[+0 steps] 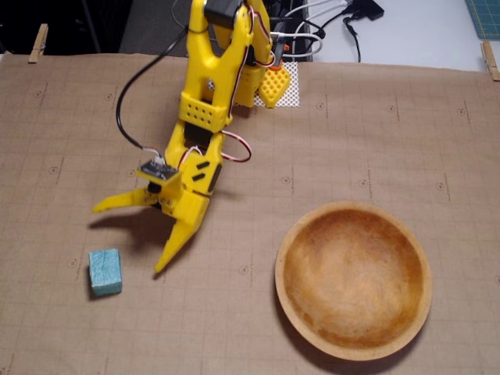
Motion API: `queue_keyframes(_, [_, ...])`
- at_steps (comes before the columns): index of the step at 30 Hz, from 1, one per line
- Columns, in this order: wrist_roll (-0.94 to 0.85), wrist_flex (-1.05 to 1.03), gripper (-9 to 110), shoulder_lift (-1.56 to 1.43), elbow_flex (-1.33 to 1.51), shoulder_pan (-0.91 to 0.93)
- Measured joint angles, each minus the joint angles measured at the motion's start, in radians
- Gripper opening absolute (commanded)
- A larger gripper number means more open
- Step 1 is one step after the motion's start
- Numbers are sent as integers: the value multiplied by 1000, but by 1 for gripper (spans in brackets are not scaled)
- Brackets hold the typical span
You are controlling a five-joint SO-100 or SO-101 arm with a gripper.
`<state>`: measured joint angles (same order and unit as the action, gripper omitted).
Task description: Grasp a blue block and put it in the bowl.
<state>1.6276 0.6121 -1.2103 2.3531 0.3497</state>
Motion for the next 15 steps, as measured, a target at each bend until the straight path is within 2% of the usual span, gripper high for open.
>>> queue_keyframes(9, [37, 14, 58, 163, -158, -17])
queue_keyframes(15, [78, 187, 58, 279, -193, -21])
